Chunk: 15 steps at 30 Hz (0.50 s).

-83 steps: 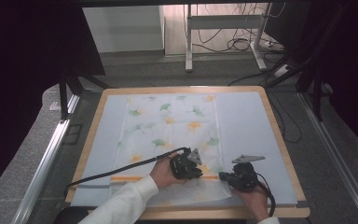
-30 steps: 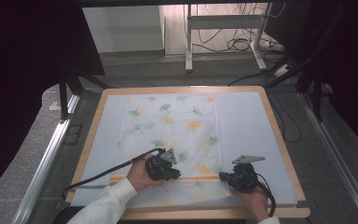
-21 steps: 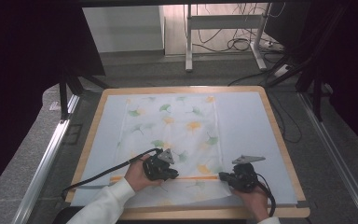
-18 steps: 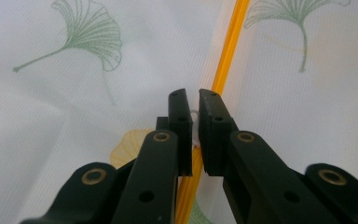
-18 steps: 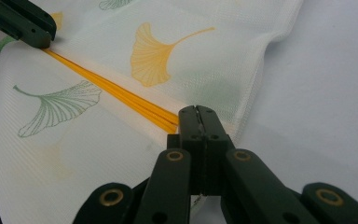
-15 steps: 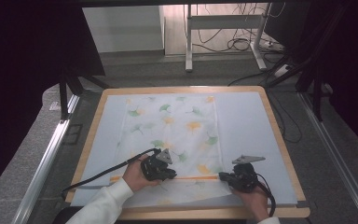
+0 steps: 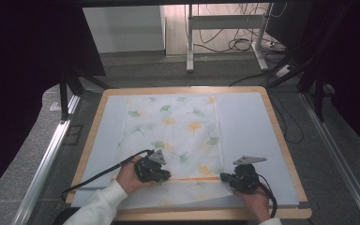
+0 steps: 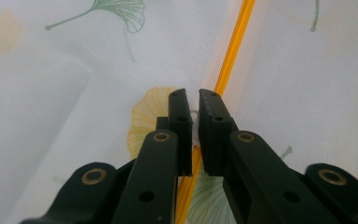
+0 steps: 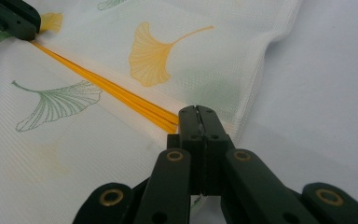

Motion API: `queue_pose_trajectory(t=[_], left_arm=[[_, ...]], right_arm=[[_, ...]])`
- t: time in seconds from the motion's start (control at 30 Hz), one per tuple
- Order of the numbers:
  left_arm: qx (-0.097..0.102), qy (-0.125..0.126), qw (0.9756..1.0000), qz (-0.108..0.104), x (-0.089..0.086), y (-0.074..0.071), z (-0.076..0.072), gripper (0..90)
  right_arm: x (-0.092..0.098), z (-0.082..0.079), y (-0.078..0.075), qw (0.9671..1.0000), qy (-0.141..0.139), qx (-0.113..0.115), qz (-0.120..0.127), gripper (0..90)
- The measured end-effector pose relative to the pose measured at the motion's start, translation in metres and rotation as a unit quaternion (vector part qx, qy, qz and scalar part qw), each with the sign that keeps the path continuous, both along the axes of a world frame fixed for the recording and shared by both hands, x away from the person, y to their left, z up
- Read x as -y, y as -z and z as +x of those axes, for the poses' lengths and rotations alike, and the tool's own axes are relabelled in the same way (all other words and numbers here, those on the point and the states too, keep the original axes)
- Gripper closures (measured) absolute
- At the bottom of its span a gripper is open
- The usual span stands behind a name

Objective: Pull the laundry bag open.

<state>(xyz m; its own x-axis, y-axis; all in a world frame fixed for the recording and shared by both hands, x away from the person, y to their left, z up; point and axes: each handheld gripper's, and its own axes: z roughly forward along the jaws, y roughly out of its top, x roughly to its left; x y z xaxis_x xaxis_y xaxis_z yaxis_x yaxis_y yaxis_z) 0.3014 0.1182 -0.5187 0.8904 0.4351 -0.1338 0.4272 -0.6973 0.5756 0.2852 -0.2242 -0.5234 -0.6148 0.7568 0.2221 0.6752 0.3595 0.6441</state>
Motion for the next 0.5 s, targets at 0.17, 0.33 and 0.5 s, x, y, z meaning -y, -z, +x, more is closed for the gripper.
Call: queue_pose_trajectory(t=[0.17, 0.33, 0.5], left_arm=[[-0.001, -0.005, 1.0000, 0.000, -0.005, 0.000, -0.001, 85.2], [0.004, -0.005, 1.0000, 0.005, -0.008, 0.000, -0.003, 85.2], [-0.002, -0.012, 0.9999, 0.000, -0.013, 0.001, -0.003, 85.2]], right_arm=[[0.000, 0.000, 0.000, 1.0000, 0.000, 0.001, 0.001, 89.8], [0.000, 0.000, 0.000, 1.0000, 0.000, 0.001, 0.001, 89.8], [0.000, 0.000, 0.000, 1.0000, 0.000, 0.001, 0.001, 89.8]])
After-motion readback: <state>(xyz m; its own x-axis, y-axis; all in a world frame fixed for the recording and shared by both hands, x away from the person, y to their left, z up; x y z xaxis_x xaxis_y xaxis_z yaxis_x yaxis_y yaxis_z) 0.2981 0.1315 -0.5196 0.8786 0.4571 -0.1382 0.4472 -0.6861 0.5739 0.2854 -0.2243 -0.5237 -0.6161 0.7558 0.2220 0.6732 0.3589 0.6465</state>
